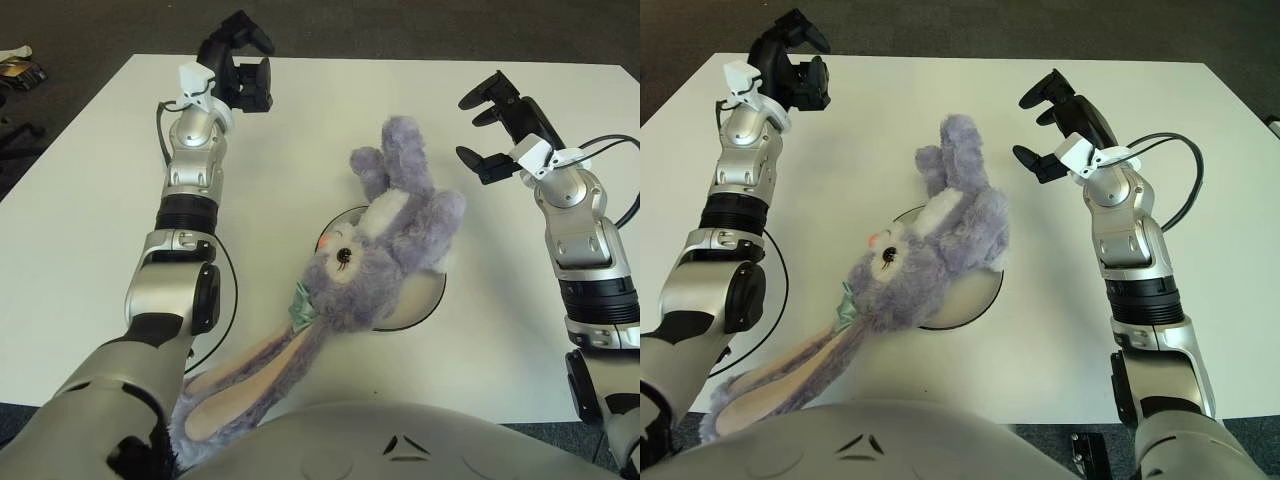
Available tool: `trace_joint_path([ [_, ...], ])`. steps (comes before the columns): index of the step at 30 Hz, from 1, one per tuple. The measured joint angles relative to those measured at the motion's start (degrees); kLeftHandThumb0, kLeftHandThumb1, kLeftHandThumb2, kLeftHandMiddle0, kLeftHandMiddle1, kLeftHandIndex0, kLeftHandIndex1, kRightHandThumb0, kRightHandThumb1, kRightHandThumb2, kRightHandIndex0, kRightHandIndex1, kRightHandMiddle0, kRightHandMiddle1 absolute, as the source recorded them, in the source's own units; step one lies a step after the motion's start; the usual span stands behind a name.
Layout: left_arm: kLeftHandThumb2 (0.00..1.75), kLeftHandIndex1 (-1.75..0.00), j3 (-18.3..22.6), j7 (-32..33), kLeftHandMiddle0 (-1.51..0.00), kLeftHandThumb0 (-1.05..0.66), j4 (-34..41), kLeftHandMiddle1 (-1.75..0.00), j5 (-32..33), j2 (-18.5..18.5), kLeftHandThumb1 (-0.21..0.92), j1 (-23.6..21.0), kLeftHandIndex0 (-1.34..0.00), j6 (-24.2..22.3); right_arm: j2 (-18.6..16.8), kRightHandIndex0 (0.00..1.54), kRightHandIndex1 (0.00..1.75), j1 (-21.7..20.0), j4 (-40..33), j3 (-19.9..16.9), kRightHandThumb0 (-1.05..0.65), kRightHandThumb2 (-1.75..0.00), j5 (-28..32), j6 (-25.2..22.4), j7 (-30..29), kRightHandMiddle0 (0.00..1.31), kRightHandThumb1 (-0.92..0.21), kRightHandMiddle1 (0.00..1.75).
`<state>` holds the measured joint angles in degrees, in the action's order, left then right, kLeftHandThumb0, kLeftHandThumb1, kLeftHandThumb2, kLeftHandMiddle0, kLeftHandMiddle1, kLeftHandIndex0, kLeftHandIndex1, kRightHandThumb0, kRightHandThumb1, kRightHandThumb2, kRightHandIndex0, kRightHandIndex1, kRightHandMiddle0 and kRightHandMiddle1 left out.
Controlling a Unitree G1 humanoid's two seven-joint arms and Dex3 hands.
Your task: Put the doll into the plate.
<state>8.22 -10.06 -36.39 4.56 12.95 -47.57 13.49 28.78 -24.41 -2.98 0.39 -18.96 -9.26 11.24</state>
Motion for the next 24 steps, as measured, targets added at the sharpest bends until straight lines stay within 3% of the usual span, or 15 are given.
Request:
trace_joint_path([
  [8, 1.37, -1.75, 0.41, -0.08, -1.4, -0.5, 0.74, -1.75, 1.82, -1.19, 0.28, 1.25, -0.65, -1.9, -4.24, 0.26, 1.36, -0.59, 3.48, -3.74, -0.3, -1.33, 5.45, -0.41, -2.25, 0.1, -0.33, 1.6],
  [11, 1.37, -1.75, 0.46, -0.09, -1.4, -0.5, 1.33, -1.75, 2.17, -1.66, 0.27, 1.89, -0.65, -2.34, -6.42, 0.29, 1.41, -0.9, 4.96, -5.45, -0.35, -0.98, 8.19, 0.02, -3.51, 0.24, -0.59, 1.7],
  [13, 1.38, -1.75, 0.47, -0.09, -1.4, -0.5, 2.01, -1.75, 2.55, -2.07, 0.27, 2.45, -0.65, -2.94, -7.91, 0.33, 1.45, -0.95, 5.71, -6.68, -0.28, -0.9, 10.22, 0.42, -4.29, 0.26, -0.64, 1.72],
  [16, 1.39, -1.75, 0.54, -0.08, -1.4, -0.5, 3.39, -1.75, 3.33, -2.82, 0.26, 3.57, -0.66, -4.08, -10.34, 0.42, 1.53, -0.98, 6.31, -8.57, -0.1, -0.9, 13.57, 0.88, -5.64, 0.23, -0.62, 1.74],
  [24, 1.4, -1.75, 0.49, 0.5, -1.4, -0.51, 5.46, -1.75, 3.88, -4.35, 0.25, 6.51, -0.67, -7.68, -14.95, 0.47, 1.43, -1.08, 7.17, -11.64, -0.01, -0.83, 17.96, 1.01, -9.64, 0.3, -0.64, 1.75],
])
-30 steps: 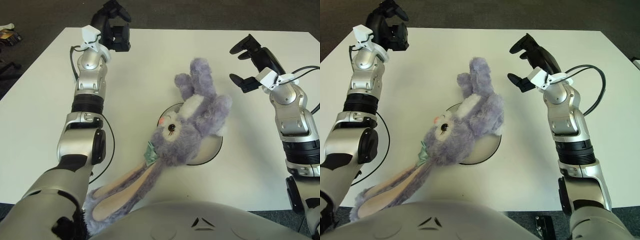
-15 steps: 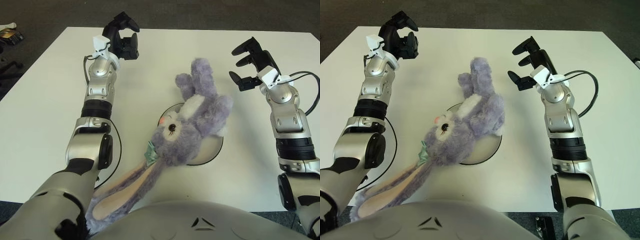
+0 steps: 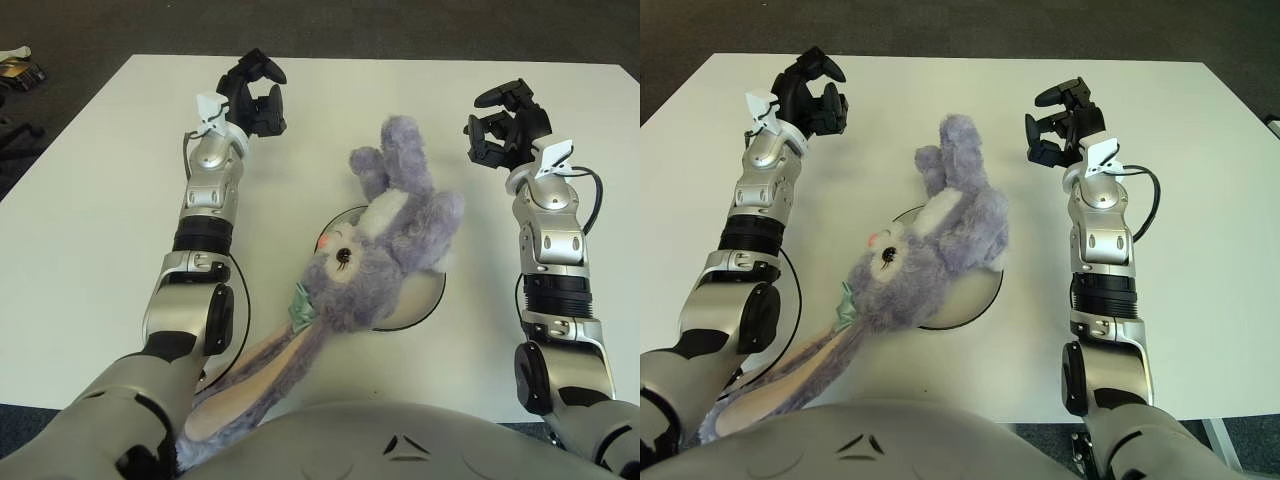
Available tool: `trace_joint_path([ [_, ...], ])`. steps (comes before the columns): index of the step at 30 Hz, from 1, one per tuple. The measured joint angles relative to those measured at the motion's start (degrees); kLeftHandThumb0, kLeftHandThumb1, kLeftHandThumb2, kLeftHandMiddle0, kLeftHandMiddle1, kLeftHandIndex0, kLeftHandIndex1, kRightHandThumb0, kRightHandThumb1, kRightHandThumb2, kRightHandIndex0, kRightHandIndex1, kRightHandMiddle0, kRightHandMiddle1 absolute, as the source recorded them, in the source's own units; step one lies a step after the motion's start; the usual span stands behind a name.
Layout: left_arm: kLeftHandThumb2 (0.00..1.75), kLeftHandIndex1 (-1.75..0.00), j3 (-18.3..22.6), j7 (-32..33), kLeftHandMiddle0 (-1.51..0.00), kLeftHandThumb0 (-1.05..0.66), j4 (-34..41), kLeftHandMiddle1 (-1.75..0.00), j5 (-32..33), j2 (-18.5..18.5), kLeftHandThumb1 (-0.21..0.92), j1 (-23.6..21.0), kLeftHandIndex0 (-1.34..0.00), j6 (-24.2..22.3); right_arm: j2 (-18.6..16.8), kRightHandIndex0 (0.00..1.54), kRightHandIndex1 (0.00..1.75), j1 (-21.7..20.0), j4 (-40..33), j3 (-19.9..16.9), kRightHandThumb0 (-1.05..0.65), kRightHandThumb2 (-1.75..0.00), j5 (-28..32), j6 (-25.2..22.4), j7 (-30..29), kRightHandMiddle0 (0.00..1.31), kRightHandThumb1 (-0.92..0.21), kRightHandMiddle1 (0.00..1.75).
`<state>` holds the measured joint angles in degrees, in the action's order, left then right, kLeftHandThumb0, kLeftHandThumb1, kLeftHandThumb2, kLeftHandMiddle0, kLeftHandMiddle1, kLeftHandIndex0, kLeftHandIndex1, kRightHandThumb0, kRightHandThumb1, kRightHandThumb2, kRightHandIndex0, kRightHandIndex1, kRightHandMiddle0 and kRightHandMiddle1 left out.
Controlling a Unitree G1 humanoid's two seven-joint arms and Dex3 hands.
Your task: Put the doll into the plate.
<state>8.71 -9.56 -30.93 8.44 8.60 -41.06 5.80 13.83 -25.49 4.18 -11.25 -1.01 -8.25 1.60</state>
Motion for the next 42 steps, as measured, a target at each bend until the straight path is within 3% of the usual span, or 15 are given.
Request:
trace_joint_path([
  [13, 1.42, -1.75, 0.57, 3.02, -1.4, -0.51, -0.73, -1.75, -0.16, -1.01, 0.23, 1.4, -0.68, 0.13, -2.12, 0.57, 1.51, -0.47, 10.53, -4.05, -0.01, -1.1, 5.22, 6.87, -1.73, 0.39, -0.44, 1.75],
  [27, 1.43, -1.75, 1.52, 5.62, -1.39, -0.52, -1.6, -1.75, 0.1, -4.37, 0.22, 7.41, -0.69, 4.85, -2.77, 0.59, 1.54, -0.3, 12.88, -4.9, -0.01, -1.17, 6.34, 11.98, -3.53, 0.42, -0.39, 1.75],
  [33, 1.44, -1.75, 3.14, 8.04, -1.39, -0.52, -2.17, -1.75, 0.42, -5.09, 0.22, 7.88, -0.7, 5.08, -3.44, 0.6, 1.52, -0.15, 15.47, -4.94, -0.01, -1.17, 6.8, 14.2, -3.37, 0.42, -0.39, 1.75],
  [37, 1.45, -1.75, 4.14, 9.72, -1.39, -0.52, -2.14, -1.75, 0.68, -5.3, 0.22, 7.88, -0.7, 5.43, -3.72, 0.63, 1.53, 0.06, 16.86, -4.8, -0.01, -1.21, 6.88, 14.72, -3.33, 0.43, -0.36, 1.75],
  [42, 1.45, -1.75, 4.91, 10.71, -1.39, -0.52, -1.26, -1.75, 1.31, -5.57, 0.21, 8.09, -0.7, 5.4, -4.06, 0.71, 1.57, 0.41, 17.49, -4.66, -0.01, -1.36, 7.02, 13.26, -3.49, 0.48, -0.24, 1.75],
])
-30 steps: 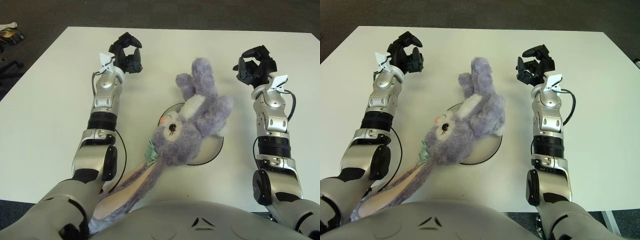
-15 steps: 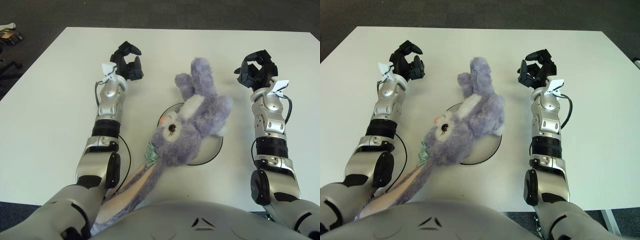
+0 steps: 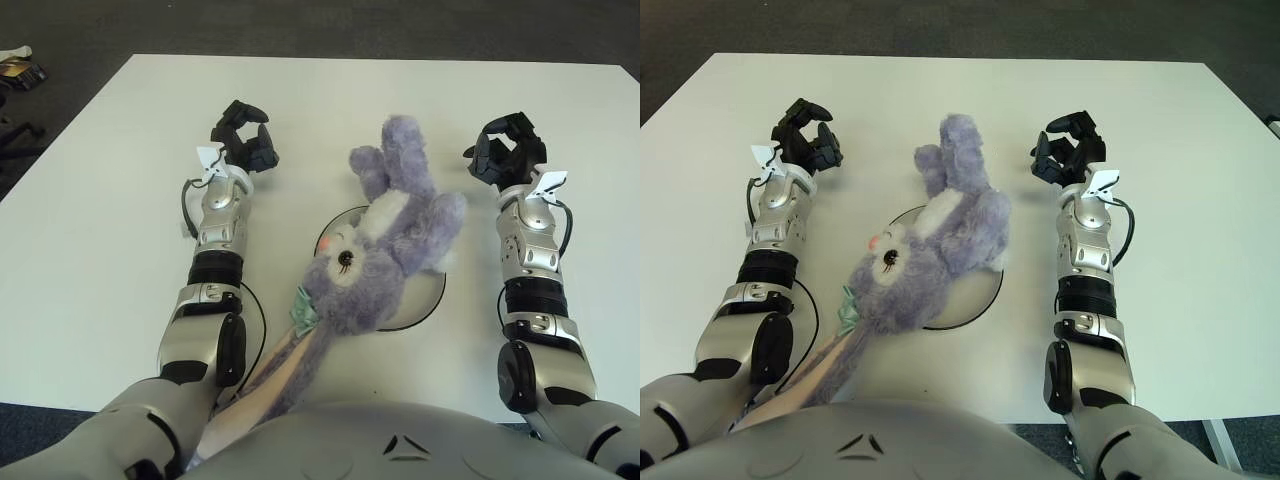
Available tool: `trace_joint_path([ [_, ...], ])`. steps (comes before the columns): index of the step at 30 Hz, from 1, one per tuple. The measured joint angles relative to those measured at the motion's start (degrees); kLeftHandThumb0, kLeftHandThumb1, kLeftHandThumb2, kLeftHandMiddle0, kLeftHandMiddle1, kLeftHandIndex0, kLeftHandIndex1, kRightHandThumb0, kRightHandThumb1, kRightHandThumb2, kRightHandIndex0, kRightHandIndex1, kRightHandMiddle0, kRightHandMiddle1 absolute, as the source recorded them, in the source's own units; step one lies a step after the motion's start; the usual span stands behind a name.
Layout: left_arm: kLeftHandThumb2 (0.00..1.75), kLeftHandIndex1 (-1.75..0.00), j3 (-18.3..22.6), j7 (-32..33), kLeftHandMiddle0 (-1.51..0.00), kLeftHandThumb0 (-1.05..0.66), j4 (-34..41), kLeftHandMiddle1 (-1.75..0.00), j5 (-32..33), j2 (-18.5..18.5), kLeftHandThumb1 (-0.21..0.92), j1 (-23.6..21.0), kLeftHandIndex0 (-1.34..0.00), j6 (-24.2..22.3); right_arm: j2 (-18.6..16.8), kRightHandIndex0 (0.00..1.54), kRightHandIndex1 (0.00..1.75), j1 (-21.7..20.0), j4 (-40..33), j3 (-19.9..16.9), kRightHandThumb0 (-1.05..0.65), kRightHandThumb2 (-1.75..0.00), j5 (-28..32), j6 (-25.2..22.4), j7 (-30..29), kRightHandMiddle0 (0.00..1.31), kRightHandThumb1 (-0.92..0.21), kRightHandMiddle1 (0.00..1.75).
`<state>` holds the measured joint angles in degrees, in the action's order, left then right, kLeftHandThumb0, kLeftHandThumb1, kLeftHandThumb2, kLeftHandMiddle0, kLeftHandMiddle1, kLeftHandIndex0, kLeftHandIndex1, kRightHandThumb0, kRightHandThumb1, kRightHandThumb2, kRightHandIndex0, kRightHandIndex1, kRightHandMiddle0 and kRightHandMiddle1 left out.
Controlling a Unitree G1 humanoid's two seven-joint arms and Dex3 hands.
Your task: Put the doll into the plate.
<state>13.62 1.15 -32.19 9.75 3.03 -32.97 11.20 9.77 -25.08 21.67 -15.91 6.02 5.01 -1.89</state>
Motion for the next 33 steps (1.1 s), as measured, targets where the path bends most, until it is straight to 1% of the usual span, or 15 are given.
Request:
trace_joint_path([
  [1, 1.45, -1.75, 0.07, 0.21, -1.39, -0.52, 0.63, -1.75, 0.09, -0.13, 0.21, 0.25, -0.7, 0.0, -0.12, 0.75, 1.6, 0.01, 0.0, 0.0, -0.01, -1.44, 0.11, -0.84, -0.07, 0.52, -0.18, 1.75],
  [6, 1.46, -1.75, 0.15, 1.02, -1.4, -0.53, 3.4, -1.75, 0.38, -1.03, 0.21, 2.42, -0.71, 0.27, -0.95, 0.8, 1.66, 0.05, -0.02, -0.41, -0.01, -1.57, 1.14, -4.71, -1.46, 0.59, -0.08, 1.75],
  [9, 1.47, -1.75, 0.12, 2.25, -1.4, -0.53, 4.77, -1.75, 0.34, -2.05, 0.19, 4.31, -0.72, 0.28, -2.46, 0.84, 1.7, 0.05, -0.13, -1.38, -0.01, -1.67, 2.46, -6.84, -3.38, 0.65, 0.0, 1.75],
  [12, 1.48, -1.75, 0.04, 3.48, -1.4, -0.53, 5.76, -1.75, 0.02, -2.94, 0.19, 6.01, -0.72, 0.22, -3.71, 0.86, 1.73, 0.06, -0.32, -2.18, -0.01, -1.72, 3.74, -8.25, -4.78, 0.68, 0.04, 1.74],
  [16, 1.48, -1.75, -0.37, 4.78, -1.4, -0.53, 7.48, -1.75, -0.82, -3.61, 0.19, 7.94, -0.72, -0.24, -4.73, 0.87, 1.74, 0.2, -1.12, -2.57, -0.01, -1.74, 4.62, -8.82, -5.2, 0.72, 0.07, 1.7],
  [20, 1.49, -1.75, -0.89, 5.62, -1.4, -0.54, 9.53, -1.75, -1.53, -3.92, 0.18, 9.34, -0.73, -1.4, -4.99, 0.88, 1.75, 0.47, -2.24, -2.54, -0.01, -1.74, 5.07, -8.83, -4.82, 0.76, 0.09, 1.66],
  [23, 1.5, -1.75, -1.16, 6.01, -1.4, -0.54, 11.15, -1.75, -1.84, -4.04, 0.17, 10.17, -0.73, -2.33, -5.1, 0.88, 1.75, 0.88, -2.85, -2.58, -0.01, -1.75, 5.69, -8.69, -4.59, 0.75, 0.09, 1.68],
  [29, 1.5, -1.75, -1.34, 6.03, -1.37, -0.54, 14.02, -1.75, -2.01, -4.05, 0.17, 12.09, -0.74, -3.81, -6.64, 0.88, 1.75, 2.08, -3.93, -3.04, -0.01, -1.75, 7.74, -8.11, -4.47, 0.72, 0.08, 1.71],
  [33, 1.5, -1.75, -1.85, 6.03, -1.35, -0.54, 15.81, -1.75, -2.17, -4.12, 0.17, 13.82, -0.73, -4.5, -7.2, 0.88, 1.75, 2.88, -4.47, -2.9, -0.01, -1.75, 8.88, -7.67, -3.22, 0.72, 0.07, 1.71],
])
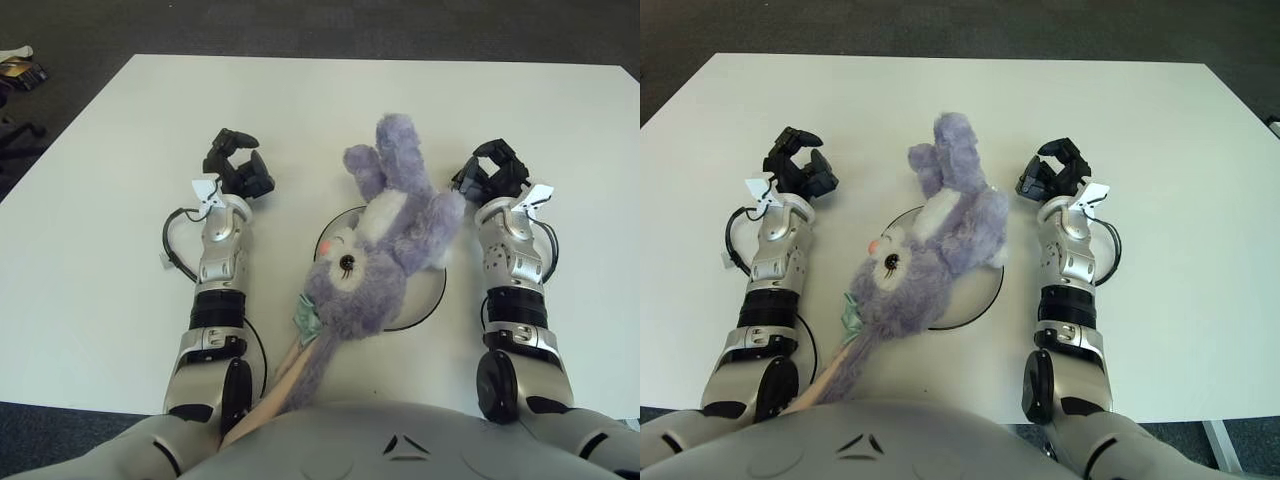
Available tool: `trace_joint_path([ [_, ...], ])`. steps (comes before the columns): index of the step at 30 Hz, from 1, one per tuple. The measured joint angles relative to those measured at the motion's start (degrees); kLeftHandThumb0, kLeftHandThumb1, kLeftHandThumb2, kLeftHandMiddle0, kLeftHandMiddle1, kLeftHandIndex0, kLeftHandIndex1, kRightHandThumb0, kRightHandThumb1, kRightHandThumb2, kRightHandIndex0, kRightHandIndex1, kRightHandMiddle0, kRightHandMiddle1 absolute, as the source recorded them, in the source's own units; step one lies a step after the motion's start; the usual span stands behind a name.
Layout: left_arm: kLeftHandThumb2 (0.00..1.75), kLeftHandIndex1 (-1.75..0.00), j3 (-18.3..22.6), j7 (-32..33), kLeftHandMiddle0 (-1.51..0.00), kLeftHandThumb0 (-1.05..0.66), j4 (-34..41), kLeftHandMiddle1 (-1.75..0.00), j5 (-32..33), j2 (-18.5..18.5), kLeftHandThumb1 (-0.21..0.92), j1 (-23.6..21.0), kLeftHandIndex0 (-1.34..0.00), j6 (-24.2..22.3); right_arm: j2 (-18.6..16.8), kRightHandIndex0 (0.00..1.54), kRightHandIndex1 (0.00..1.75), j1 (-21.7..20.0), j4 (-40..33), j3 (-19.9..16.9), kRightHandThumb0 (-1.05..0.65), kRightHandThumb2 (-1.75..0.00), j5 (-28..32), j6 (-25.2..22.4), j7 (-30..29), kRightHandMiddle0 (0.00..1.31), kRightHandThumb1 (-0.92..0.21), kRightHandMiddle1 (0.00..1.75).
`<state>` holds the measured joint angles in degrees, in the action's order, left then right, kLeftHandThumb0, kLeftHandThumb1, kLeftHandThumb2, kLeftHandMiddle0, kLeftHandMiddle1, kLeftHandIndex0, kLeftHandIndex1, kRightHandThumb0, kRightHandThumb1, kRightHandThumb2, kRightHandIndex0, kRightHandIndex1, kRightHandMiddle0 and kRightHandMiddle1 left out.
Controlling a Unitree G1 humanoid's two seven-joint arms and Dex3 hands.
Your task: Put the doll into the plate.
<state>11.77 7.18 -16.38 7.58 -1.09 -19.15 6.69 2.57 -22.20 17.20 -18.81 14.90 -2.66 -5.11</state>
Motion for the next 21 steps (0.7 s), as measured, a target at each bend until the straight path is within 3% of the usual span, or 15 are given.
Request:
trace_joint_path([
  [9, 1.49, -1.75, -0.85, 0.83, -1.32, -0.54, 3.16, -1.75, -0.55, -0.96, 0.18, 2.9, -0.73, -2.02, 0.08, 0.89, 1.75, 0.64, -0.38, 0.05, -0.01, -1.75, 2.08, -0.59, 2.52, 0.74, 0.08, 1.68],
  [11, 1.48, -1.75, -1.02, 0.84, -1.32, -0.54, 3.22, -1.75, -0.91, -0.94, 0.18, 3.06, -0.73, -2.09, 0.52, 1.14, 1.75, 0.46, 0.49, 0.14, -0.28, -1.66, 2.03, -0.46, 3.05, 0.76, -0.02, 1.71],
  [13, 1.48, -1.75, -1.22, 0.83, -1.32, -0.54, 3.21, -1.75, -1.13, -0.92, 0.18, 3.21, -0.73, -2.09, 1.2, 1.3, 1.75, 0.12, 1.64, 0.28, -0.45, -1.59, 1.86, -0.16, 3.81, 0.77, -0.09, 1.73],
  [21, 1.48, -1.75, -1.83, 0.47, -1.34, -0.54, 2.55, -1.75, -1.58, -0.02, 0.18, 3.23, -0.73, -2.12, 3.14, 1.41, 1.75, -0.39, 6.53, 1.62, -0.54, -1.5, -0.99, 5.89, 5.87, 0.73, -0.18, 1.75],
])
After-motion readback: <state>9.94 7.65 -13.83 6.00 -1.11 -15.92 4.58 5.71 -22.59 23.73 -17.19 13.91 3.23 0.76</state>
